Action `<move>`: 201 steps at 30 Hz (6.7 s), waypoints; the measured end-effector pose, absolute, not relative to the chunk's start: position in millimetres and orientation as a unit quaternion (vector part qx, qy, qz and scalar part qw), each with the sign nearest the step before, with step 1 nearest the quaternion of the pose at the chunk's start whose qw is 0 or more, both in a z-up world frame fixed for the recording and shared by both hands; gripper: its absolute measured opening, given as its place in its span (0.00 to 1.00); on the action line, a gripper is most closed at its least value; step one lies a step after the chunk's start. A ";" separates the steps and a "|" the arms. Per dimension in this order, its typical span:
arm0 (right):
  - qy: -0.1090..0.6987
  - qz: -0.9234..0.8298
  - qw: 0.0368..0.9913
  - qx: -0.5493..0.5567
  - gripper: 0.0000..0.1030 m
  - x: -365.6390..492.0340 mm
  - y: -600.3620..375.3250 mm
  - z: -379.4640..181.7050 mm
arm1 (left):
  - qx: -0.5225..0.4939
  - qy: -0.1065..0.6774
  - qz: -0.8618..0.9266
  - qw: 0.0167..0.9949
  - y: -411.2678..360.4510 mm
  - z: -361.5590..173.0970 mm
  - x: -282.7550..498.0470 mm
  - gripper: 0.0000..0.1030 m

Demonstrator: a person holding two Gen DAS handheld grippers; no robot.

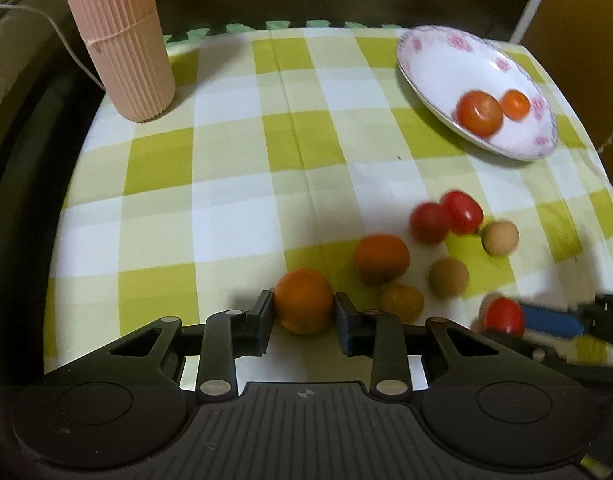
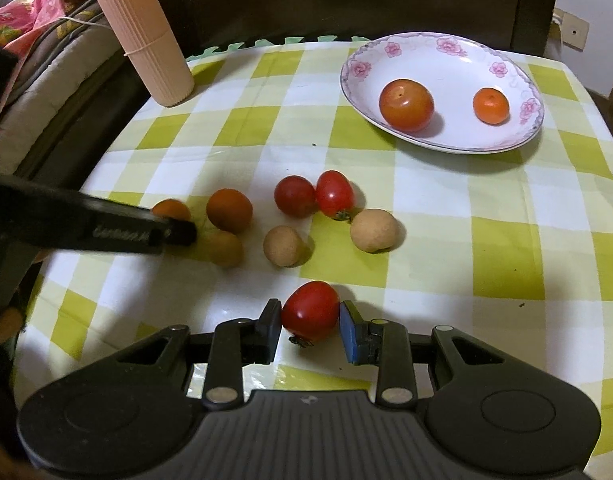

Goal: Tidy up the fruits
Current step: 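Grasp a tangerine with the left gripper, then hold the tangerine and red tomato in both grippers above the table, then carry the tangerine and red tomato in both grippers over the bowl, then open both grippers to drop the tomato and tangerine into the bowl, then move both open grippers back toward the remaining fruits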

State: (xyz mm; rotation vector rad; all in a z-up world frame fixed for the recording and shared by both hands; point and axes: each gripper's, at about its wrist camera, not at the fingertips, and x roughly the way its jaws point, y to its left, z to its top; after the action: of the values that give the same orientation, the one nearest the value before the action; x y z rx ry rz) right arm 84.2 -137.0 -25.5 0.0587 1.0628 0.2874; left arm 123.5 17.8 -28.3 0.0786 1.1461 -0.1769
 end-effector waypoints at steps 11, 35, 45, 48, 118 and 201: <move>0.502 0.135 0.854 -0.021 0.30 59.2 -146.2 -28.1 | 0.073 0.540 -0.135 0.828 -2.9 -22.0 72.8 0.39; 0.503 0.138 0.853 -0.003 0.32 63.9 -148.7 -29.2 | 0.066 0.556 -0.125 0.819 -3.8 -33.4 69.6 0.55; 0.502 0.135 0.854 -0.013 0.29 64.1 -146.8 -28.5 | 0.066 0.547 -0.128 0.825 -8.0 -28.6 68.9 0.39; 0.498 0.136 0.857 -0.009 0.29 63.5 -147.9 -25.3 | 0.065 0.543 -0.134 0.826 -9.9 -25.7 68.5 0.39; 0.452 0.074 0.889 0.012 0.29 109.3 -185.5 16.2 | 0.033 0.492 -0.180 0.851 -59.5 20.8 138.3 0.38; 0.419 0.059 0.906 0.002 0.30 146.2 -185.9 38.9 | 0.050 0.452 -0.140 0.879 -58.8 34.2 171.9 0.66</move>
State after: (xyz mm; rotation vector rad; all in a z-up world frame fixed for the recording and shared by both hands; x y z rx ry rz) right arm 146.2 -185.9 38.9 0.0044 0.8662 0.1211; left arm 171.9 -58.8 34.2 0.1045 0.9430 -0.2915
